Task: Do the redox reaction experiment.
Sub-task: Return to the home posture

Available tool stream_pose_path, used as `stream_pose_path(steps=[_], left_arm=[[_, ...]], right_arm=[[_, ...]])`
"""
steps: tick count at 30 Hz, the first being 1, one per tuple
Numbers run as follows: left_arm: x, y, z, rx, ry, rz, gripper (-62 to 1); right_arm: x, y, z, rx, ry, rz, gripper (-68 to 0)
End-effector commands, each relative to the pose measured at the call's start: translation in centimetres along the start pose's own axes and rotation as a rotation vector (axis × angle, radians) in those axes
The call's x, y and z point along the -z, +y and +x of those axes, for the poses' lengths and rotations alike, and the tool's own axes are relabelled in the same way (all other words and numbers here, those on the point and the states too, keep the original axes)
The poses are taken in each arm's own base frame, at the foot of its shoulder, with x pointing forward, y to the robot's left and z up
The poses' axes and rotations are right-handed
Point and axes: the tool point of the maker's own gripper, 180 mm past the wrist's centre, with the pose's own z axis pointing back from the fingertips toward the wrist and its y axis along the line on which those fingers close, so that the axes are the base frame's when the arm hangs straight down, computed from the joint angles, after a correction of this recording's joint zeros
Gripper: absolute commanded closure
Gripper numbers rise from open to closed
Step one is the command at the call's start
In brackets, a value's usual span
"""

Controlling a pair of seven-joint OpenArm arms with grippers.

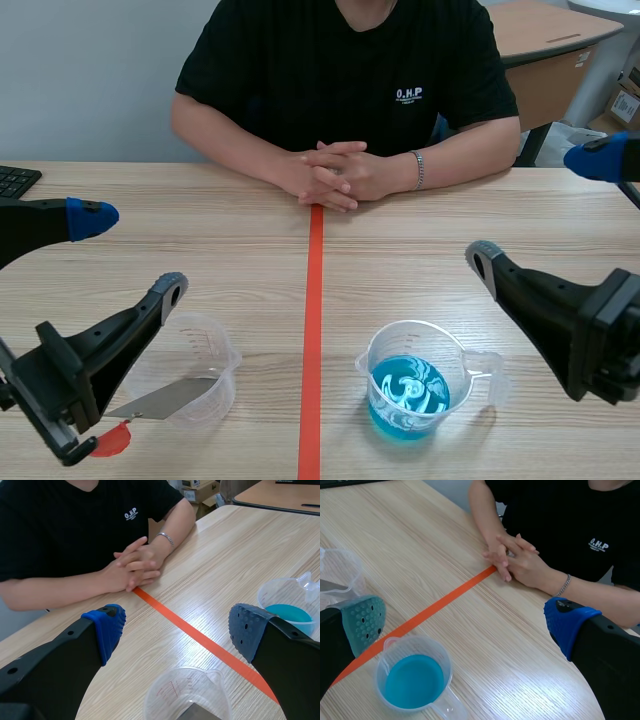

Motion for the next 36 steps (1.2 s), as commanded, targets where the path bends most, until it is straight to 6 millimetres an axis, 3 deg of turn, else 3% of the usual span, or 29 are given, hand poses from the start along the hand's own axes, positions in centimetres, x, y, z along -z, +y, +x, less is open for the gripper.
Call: stream_pose_path(steps=[1,4,10,36], left_arm=[[0.05,0.25,0.59,-0.001,-0.025,0.01,-45.7],[0.05,0.25,0.58,-0.001,-0.024,0.01,-48.1],[0.05,0.24,0.24,-0.001,-0.006,0.01,-62.3],[0.05,0.24,0.26,-0.001,-0.007,0.01,-62.3]], right_arm=[[0.18,0.02,1.18,0.003,-0.046,0.001,-67.9],[0.17,0.02,1.19,0.003,-0.047,0.001,-67.9],[0.18,0.02,1.17,0.003,-0.046,0.001,-67.9],[0.18,0.03,0.96,0.003,-0.034,0.001,-67.9]])
